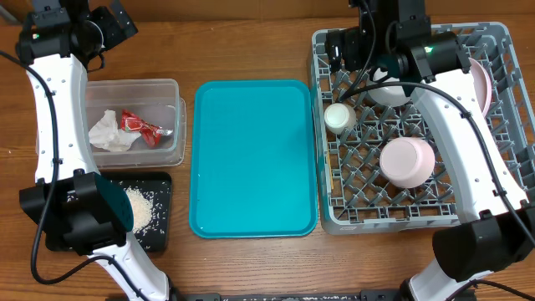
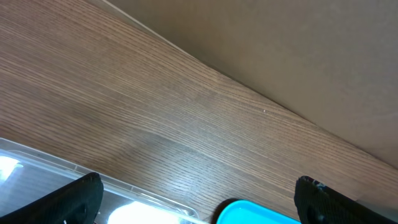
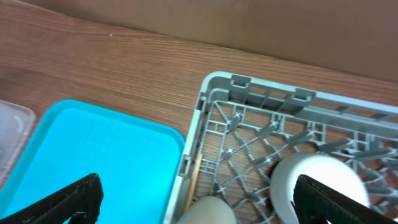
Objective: Sort waste into correct bins and load items into the dishwasher
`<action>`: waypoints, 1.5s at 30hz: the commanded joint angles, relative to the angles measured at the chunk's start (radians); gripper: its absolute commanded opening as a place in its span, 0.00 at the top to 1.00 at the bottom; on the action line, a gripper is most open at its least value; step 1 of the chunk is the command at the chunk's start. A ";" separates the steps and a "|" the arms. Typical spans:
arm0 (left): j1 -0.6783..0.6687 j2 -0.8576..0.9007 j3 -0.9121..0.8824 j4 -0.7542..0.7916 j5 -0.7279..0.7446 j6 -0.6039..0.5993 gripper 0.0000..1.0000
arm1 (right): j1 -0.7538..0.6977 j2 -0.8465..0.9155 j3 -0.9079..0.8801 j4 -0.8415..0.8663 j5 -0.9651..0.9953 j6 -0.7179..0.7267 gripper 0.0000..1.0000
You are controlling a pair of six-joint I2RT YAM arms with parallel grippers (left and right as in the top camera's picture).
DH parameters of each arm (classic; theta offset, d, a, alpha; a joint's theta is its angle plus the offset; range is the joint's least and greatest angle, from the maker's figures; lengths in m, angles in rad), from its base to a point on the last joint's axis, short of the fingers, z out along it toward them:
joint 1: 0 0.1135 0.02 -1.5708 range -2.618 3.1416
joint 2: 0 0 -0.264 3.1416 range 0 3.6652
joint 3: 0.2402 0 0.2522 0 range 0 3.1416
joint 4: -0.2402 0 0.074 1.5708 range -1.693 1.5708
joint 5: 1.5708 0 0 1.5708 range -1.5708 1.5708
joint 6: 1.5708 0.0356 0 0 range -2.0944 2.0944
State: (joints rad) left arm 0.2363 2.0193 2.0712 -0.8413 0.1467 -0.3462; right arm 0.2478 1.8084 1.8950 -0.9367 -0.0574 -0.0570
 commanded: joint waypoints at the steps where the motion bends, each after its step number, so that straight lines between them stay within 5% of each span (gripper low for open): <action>1: 0.000 0.013 0.026 0.000 0.007 -0.017 0.00 | -0.005 -0.011 0.011 0.002 -0.034 0.032 0.00; 17: -0.001 0.013 0.026 0.000 0.008 -0.017 0.00 | -0.006 -0.012 0.011 -0.018 -0.056 0.045 0.00; 25: -0.001 0.013 0.026 0.000 0.008 -0.017 0.00 | -0.062 -0.071 0.012 0.259 -0.239 0.119 0.00; 33: -0.001 0.013 0.026 0.000 0.007 -0.017 0.00 | -0.120 -0.320 0.012 0.330 -0.216 0.136 0.00; 45: -0.001 0.013 0.026 0.000 0.008 -0.017 0.00 | -0.251 -0.715 -0.041 0.143 -0.179 0.136 0.00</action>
State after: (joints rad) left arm 0.2363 2.0201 2.0712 -0.8421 0.1467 -0.3462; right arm 0.0368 1.1378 1.8927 -0.7662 -0.2523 0.0750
